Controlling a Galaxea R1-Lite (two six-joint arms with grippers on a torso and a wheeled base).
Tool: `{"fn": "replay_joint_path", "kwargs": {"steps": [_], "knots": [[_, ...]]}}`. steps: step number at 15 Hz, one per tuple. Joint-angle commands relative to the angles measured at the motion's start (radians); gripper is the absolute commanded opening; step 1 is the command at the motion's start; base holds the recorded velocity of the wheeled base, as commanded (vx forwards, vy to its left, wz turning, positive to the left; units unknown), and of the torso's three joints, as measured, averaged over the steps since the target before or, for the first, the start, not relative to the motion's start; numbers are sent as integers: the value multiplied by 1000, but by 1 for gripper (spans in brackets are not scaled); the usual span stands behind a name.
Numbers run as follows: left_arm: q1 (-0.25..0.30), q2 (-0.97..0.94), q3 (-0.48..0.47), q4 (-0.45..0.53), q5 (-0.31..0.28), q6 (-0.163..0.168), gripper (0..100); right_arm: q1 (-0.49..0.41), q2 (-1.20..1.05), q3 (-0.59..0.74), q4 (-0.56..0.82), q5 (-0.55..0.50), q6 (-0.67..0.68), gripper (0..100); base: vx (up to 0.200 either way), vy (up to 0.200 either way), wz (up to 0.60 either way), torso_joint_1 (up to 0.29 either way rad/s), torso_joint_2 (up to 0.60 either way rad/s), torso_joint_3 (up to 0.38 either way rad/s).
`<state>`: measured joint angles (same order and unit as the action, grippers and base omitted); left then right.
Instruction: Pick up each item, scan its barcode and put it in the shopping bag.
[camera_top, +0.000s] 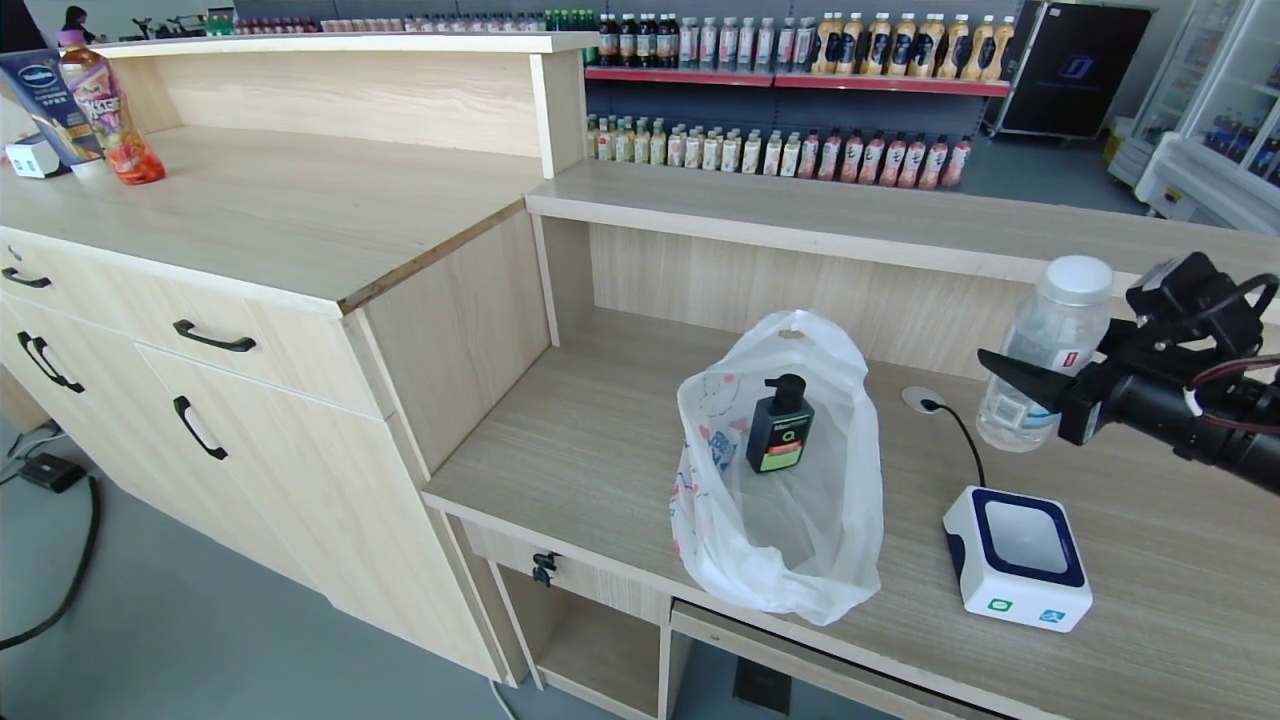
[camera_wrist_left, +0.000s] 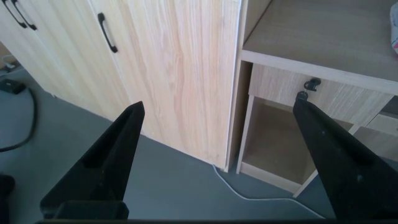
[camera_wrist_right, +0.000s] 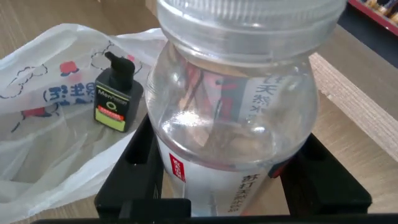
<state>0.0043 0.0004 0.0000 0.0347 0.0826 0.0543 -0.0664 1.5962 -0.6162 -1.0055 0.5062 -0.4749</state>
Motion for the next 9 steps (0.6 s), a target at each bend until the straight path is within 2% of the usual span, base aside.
{"fn": "replay_joint_path", "kwargs": {"steps": [1,3,4,6,7,9], "knots": [[0,0,0,1,0,-1,100,7,-96,-82,100,-83,84,0,0,0,0,0,0,0],[0,0,0,-1,0,1,100,3,-140,-134,217,-175,165,0,0,0,0,0,0,0],[0,0,0,-1,0,-1,100,3,-170,-149,260,-265,214,0,0,0,0,0,0,0],[0,0,0,1,0,1,100,17,-213,-108,272,-423,220,0,0,0,0,0,0,0],[0,0,0,1,0,-1,100,20,-223,-79,271,-472,219,0,0,0,0,0,0,0],[0,0,0,-1,0,1,100,26,-248,-56,269,-488,208,0,0,0,0,0,0,0]]}}
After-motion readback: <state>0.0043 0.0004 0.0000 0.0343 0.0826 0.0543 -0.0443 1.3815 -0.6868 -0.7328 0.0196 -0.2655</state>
